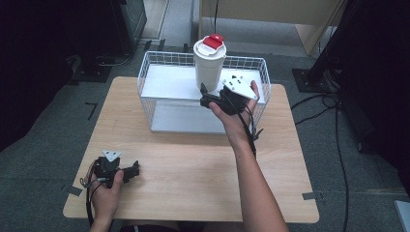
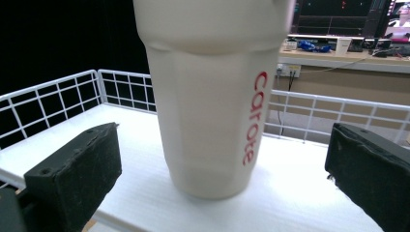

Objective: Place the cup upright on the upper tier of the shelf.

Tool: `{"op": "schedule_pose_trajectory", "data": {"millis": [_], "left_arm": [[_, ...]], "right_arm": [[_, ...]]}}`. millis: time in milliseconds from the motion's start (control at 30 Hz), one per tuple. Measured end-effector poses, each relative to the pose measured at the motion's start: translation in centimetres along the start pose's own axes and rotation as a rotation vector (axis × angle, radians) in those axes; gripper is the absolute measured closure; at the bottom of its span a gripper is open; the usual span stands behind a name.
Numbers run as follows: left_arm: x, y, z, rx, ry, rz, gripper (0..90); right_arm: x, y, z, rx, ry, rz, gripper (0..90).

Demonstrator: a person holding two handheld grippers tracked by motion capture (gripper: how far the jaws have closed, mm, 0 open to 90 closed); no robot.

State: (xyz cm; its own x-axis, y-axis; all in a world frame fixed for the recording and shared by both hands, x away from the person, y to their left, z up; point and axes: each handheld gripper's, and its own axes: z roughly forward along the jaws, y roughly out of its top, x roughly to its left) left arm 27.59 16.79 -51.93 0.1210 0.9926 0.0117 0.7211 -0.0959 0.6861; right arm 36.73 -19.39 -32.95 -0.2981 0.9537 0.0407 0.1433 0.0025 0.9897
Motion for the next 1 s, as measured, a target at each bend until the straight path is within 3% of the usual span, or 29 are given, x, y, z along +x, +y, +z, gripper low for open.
{"op": "schedule_pose_trajectory", "data": {"millis": [433,1000], "left_arm": [[0.0,0.0,0.0,0.0,0.0,0.0,0.0],[0.0,0.0,0.0,0.002,0.0,0.001,0.0]], "right_arm": [[-0.8,-1.6,-3.5,0.006,-0.014,-0.013,0.0],[-2.3,-5.0,-7.6,0.032,-0.046,-0.026,0.0]]}}
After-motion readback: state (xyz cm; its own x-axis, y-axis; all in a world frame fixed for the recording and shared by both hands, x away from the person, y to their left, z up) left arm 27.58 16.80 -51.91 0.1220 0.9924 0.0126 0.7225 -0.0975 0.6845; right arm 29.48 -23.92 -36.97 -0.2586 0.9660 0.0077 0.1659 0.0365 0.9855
